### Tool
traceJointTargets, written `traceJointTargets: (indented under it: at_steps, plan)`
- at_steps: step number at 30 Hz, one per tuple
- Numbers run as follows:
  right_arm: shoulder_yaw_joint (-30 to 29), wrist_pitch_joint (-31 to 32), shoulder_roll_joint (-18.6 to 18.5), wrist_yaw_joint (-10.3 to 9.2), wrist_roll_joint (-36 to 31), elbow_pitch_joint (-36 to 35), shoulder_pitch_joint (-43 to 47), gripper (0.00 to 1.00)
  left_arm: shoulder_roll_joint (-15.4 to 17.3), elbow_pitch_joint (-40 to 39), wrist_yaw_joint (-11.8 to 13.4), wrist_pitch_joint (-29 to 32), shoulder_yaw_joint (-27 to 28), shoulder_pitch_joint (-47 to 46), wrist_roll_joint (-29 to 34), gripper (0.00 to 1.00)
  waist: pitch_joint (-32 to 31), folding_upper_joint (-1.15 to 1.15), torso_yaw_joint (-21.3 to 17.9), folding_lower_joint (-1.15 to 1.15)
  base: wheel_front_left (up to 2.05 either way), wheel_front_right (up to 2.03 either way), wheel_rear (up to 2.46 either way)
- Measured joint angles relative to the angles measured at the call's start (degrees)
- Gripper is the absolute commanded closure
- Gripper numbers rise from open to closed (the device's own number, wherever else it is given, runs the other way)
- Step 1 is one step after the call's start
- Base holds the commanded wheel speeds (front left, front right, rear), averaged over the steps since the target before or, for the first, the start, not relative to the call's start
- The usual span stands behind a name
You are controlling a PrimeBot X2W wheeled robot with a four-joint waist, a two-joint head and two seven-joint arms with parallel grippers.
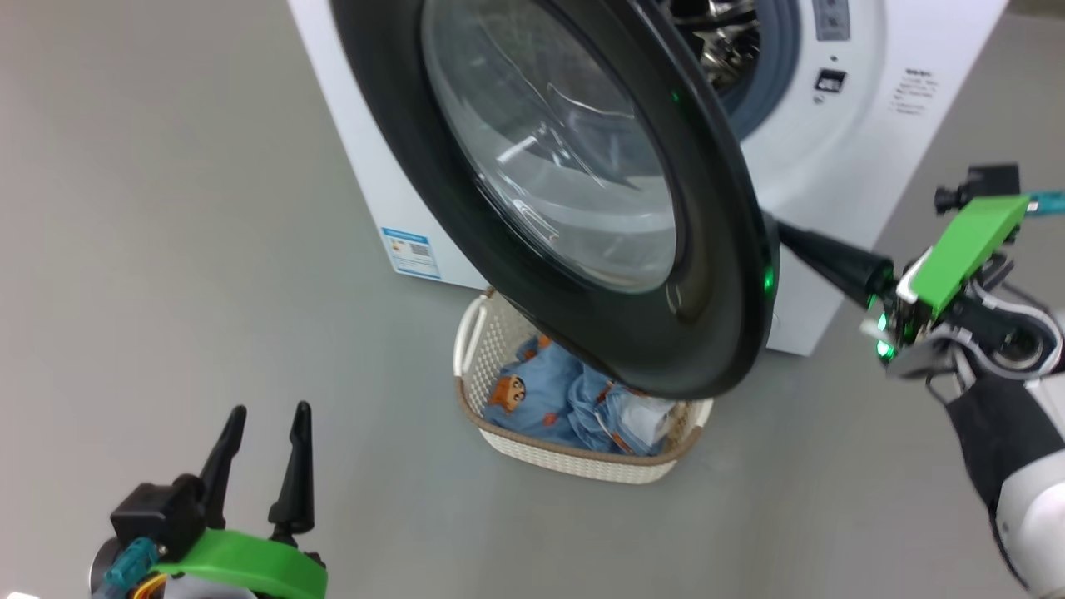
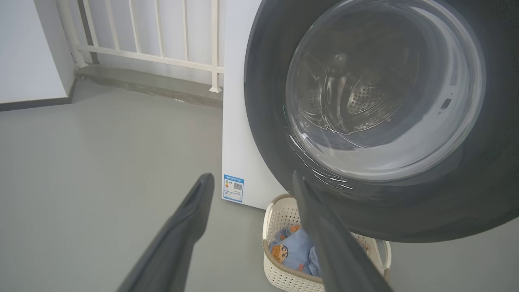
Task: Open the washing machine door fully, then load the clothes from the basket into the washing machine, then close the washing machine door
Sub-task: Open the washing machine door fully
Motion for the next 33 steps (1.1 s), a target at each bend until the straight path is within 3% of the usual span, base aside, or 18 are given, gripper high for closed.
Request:
traceJointTargets:
  at_steps: [22, 33]
  plan:
    - [1.7, 3.8, 4.4, 0.01, 1.8, -9.3, 12.5, 1.00, 0.5, 2.0, 0.0, 0.0, -0.2, 1.7, 0.8, 0.00, -4.4, 0.00, 9.4, 0.00, 0.00, 0.00, 0.00]
    - [2.2, 4.4, 5.8, 0.01, 1.8, -10.1, 13.6, 1.00, 0.6, 2.1, 0.0, 0.0, -0.2, 2.4, 0.9, 0.00, -5.2, 0.00, 10.6, 0.00, 0.00, 0.00, 0.00]
